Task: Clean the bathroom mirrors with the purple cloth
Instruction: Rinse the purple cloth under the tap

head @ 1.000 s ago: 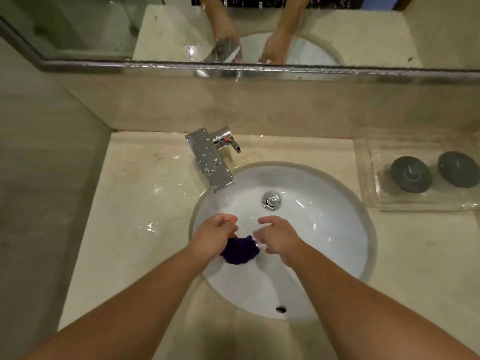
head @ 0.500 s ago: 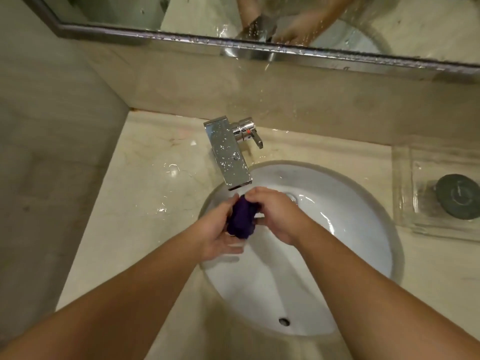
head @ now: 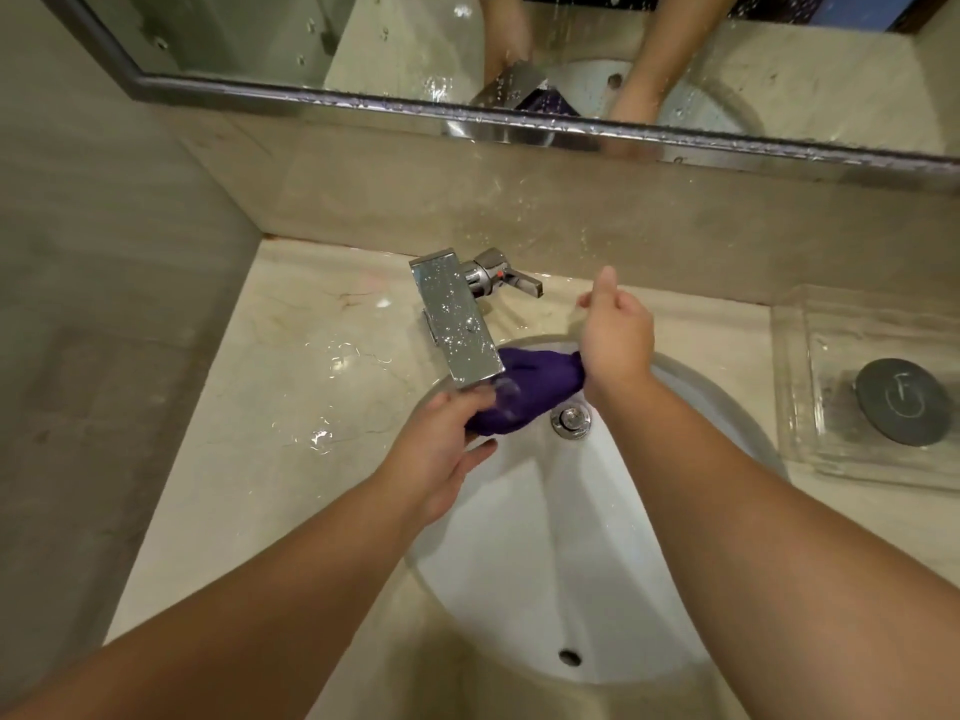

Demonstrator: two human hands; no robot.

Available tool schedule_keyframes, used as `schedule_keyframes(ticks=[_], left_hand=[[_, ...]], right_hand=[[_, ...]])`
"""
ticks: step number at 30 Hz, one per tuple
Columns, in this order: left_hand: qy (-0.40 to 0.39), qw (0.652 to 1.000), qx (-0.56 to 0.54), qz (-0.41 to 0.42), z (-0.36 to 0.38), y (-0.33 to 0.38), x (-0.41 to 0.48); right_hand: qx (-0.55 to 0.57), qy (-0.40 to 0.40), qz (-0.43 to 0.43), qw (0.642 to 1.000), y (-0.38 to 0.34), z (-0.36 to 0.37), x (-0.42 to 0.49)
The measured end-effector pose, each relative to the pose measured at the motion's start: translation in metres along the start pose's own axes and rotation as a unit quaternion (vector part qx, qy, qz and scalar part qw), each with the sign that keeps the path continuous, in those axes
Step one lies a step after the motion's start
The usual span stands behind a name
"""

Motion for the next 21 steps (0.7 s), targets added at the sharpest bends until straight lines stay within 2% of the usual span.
schedule_keyframes(ticks=[1, 3, 5, 6, 7, 10, 11, 12, 14, 16, 17, 19, 21], left_hand=[[-0.004, 0.999, -0.025, 0.021, 0.004, 0.003, 0.001], [-0.004, 0.996, -0.072, 0.045, 0.012, 0.006, 0.004], [0.011, 0.995, -0.092, 0.042, 0.017, 0.006, 0.009], [0.024, 0.994, -0.1, 0.032, 0.017, 0.004, 0.011], [0.034, 0.993, -0.115, 0.022, 0.014, 0.001, 0.012], [0.043, 0.981, -0.188, 0.003, 0.003, -0.005, 0.014], [0.05, 0.977, -0.208, -0.006, -0.001, -0.007, 0.015], [0.062, 0.976, -0.208, -0.012, -0.006, -0.008, 0.017], [0.116, 0.987, -0.108, -0.006, -0.02, -0.005, 0.02], [0.138, 0.99, -0.019, -0.005, -0.025, -0.001, 0.022], [0.121, 0.992, -0.023, -0.015, -0.023, -0.002, 0.025], [0.064, 0.994, -0.076, -0.043, -0.013, -0.004, 0.029], [0.035, 0.993, -0.111, -0.038, -0.011, -0.002, 0.034]], right_hand=[[-0.048, -0.015, 0.015, 0.999, 0.011, -0.001, 0.0], [-0.08, -0.134, 0.082, 0.984, 0.047, 0.022, -0.017], [0.021, -0.285, 0.22, 0.933, 0.09, 0.06, -0.06], [0.092, -0.33, 0.269, 0.9, 0.1, 0.075, -0.081], [0.162, -0.348, 0.294, 0.875, 0.106, 0.085, -0.094], [0.318, -0.301, 0.302, 0.847, 0.108, 0.098, -0.096], [0.335, -0.278, 0.292, 0.852, 0.106, 0.098, -0.092], [0.319, -0.257, 0.27, 0.871, 0.104, 0.096, -0.087], [0.203, -0.204, 0.229, 0.93, 0.099, 0.082, -0.076], [0.16, -0.145, 0.207, 0.954, 0.091, 0.066, -0.068], [0.158, -0.145, 0.192, 0.958, 0.084, 0.063, -0.066], [0.139, -0.21, 0.172, 0.952, 0.076, 0.073, -0.068], [0.026, -0.3, 0.176, 0.937, 0.082, 0.083, -0.076]])
Point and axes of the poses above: each hand's wrist, its own x-axis towards the middle knuckle, its own z-axis out of the palm, y = z × x, the point moved 10 cm from there along x, towards the middle knuckle, and after that the axes turned 6 degrees about -y, right-handed, at the moved point
